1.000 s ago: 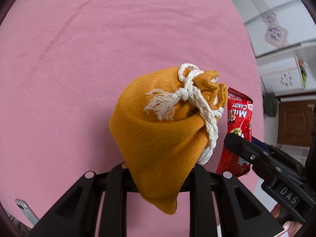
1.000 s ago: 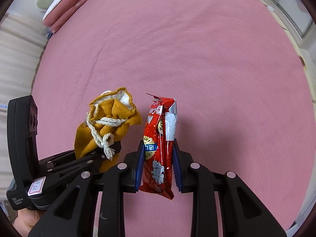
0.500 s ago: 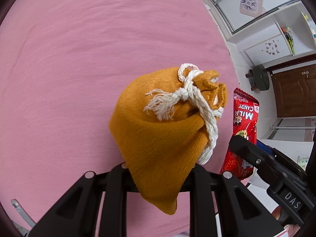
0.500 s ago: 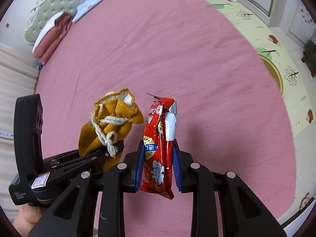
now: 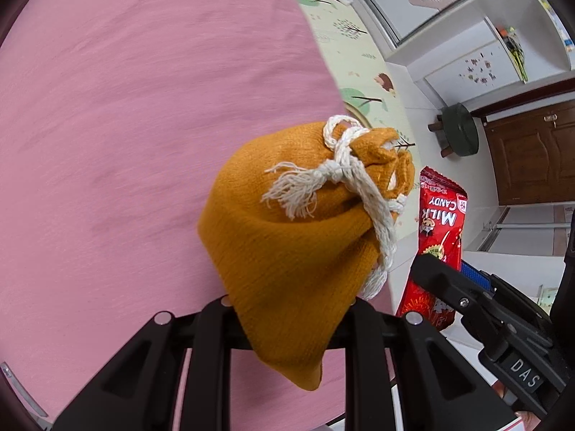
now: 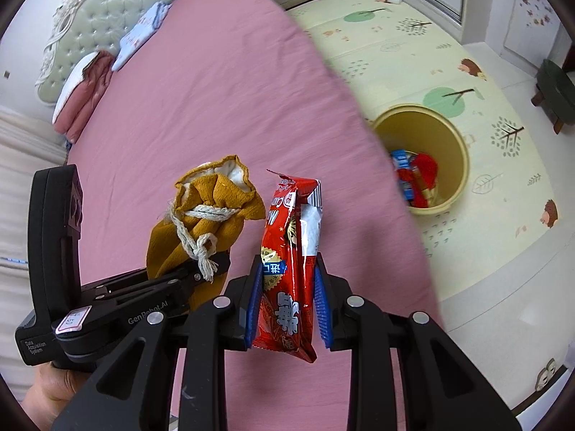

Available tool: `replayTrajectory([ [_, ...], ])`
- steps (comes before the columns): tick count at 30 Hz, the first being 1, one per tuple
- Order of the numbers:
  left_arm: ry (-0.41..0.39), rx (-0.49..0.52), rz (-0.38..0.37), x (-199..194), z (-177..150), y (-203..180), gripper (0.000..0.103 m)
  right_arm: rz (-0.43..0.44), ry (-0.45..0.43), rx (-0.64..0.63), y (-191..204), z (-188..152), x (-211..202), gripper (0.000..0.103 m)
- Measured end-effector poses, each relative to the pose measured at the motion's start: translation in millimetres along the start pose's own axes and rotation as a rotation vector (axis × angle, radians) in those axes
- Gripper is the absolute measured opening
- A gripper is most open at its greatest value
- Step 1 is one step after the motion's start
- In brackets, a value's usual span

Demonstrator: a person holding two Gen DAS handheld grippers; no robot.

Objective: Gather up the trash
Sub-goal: 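Carry the pouch and wrapper over the yellow bin and open both tools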

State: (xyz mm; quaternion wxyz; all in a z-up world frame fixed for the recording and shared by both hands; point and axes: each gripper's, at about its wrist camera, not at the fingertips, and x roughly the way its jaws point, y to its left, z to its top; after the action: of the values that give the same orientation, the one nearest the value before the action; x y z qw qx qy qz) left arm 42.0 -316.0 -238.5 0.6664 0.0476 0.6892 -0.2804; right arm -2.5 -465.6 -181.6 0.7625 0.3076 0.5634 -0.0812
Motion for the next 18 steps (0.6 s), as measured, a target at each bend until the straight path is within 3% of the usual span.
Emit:
replayTrajectory([
  [10, 0.069, 0.082, -0.009, 59.0, 53.9, -88.8, 0.019, -0.02, -0.015, 0.104, -85.4, 41.8, -4.0, 0.026],
  [18, 0.09, 0.15, -0.005, 99.4, 118.7, -140.8, 0.02, -0.048, -0.044, 0.167, -141.5, 94.0, 2.6, 0.027],
])
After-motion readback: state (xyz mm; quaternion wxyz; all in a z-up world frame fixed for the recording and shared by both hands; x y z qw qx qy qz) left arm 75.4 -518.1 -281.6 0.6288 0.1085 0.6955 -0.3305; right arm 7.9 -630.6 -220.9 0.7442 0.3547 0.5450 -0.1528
